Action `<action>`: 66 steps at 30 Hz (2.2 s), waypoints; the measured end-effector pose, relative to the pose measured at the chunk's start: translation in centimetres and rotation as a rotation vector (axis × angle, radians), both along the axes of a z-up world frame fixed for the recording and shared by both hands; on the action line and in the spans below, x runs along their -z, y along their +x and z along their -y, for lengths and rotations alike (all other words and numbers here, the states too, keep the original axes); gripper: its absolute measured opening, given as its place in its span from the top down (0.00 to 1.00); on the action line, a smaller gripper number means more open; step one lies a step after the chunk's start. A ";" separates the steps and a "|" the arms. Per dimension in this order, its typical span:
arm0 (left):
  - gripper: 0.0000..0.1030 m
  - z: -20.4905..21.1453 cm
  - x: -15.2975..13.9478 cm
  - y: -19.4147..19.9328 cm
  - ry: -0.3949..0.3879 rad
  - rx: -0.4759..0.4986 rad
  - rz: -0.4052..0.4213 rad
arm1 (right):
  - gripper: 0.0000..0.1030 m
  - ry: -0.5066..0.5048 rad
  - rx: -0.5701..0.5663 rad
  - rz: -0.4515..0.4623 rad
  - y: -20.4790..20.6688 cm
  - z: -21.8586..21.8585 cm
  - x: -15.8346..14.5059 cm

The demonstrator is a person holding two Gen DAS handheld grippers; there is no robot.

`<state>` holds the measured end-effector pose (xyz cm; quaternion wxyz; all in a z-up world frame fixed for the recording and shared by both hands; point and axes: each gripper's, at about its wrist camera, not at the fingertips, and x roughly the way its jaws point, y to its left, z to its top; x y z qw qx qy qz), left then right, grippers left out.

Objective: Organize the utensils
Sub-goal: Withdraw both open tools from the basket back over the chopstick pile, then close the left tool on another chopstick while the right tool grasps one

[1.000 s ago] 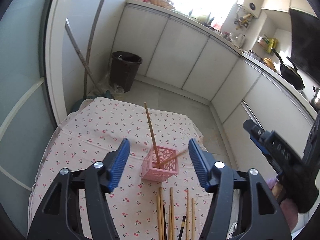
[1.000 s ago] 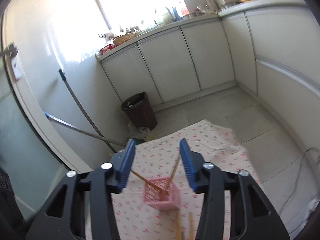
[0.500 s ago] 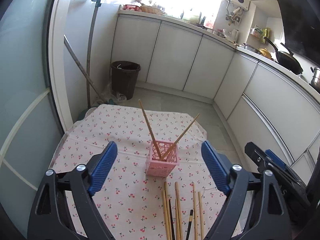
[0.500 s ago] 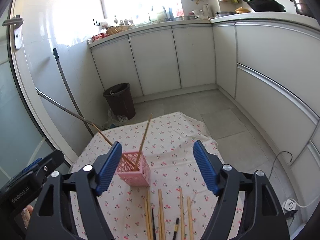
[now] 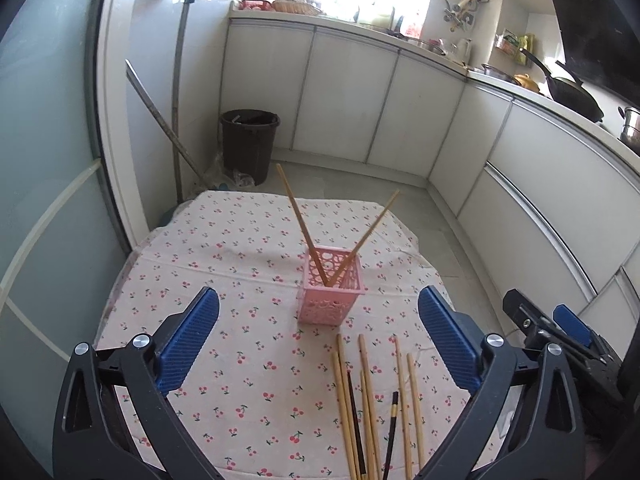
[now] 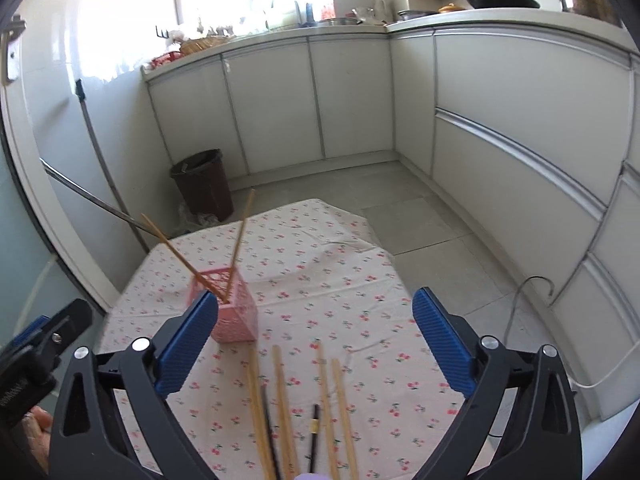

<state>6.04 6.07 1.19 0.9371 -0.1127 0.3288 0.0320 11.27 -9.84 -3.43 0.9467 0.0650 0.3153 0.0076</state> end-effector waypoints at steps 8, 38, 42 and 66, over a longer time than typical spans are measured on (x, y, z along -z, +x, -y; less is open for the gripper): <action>0.07 0.7 2.4 1.4 -0.019 0.056 -0.105 | 0.07 -0.021 0.009 -0.096 -0.2 1.4 1.8; 0.25 1.9 21.0 10.9 -0.025 -0.138 -0.685 | 0.07 0.440 0.042 -0.579 0.9 12.1 11.6; 0.45 2.8 21.3 11.6 -0.010 -0.120 -0.694 | 0.07 0.442 0.053 -0.583 1.0 12.4 11.8; 0.94 1.2 13.9 6.6 -0.091 0.118 -0.493 | 0.31 0.136 0.062 -0.677 8.8 4.2 18.9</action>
